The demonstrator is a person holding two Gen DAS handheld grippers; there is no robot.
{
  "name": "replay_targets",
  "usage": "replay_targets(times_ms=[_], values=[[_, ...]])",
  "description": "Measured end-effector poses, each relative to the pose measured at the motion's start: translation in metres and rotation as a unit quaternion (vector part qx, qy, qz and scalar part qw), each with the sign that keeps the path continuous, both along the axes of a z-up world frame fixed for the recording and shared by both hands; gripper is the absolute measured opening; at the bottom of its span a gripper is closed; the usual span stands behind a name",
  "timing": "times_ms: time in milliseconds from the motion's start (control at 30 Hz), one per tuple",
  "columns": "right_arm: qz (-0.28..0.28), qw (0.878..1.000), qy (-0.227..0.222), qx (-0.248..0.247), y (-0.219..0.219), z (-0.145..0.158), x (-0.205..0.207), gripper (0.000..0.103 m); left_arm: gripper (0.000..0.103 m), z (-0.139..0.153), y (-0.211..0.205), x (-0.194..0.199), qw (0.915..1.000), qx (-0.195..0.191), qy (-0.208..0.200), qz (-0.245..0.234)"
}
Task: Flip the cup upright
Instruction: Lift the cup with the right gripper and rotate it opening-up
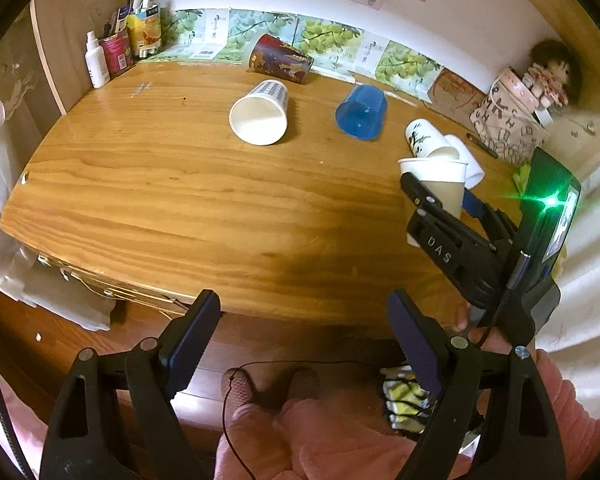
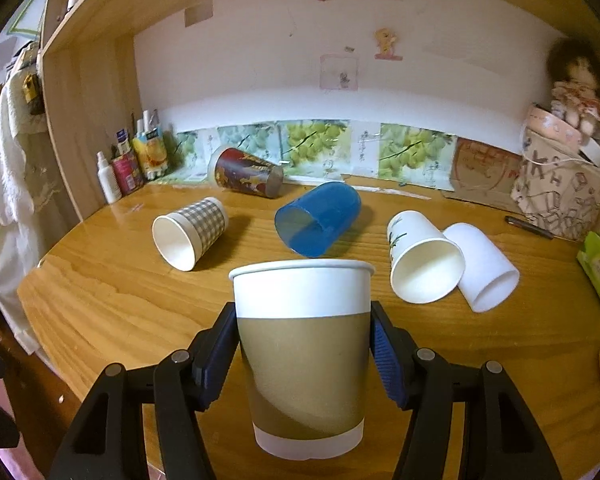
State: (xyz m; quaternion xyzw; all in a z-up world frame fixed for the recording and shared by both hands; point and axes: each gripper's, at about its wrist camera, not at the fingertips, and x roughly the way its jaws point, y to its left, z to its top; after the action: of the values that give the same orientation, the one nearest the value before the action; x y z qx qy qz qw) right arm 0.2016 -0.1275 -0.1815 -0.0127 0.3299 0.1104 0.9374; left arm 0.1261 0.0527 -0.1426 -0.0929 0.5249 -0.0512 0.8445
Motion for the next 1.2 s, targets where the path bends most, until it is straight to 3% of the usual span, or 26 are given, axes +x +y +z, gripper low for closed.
replay_targets(times_ms=[633, 1200], values=[[-0.118, 0.991, -0.059, 0.012, 0.015, -0.026, -0.030, 0.065, 0.088, -0.016, 0.028, -0.006, 0.9938, 0.049, 0.022, -0.097], [-0.140, 0.986, -0.087, -0.006, 0.037, -0.036, -0.018, 0.066, 0.088, -0.019, 0.039, -0.010, 0.9921, 0.063, 0.022, -0.107]])
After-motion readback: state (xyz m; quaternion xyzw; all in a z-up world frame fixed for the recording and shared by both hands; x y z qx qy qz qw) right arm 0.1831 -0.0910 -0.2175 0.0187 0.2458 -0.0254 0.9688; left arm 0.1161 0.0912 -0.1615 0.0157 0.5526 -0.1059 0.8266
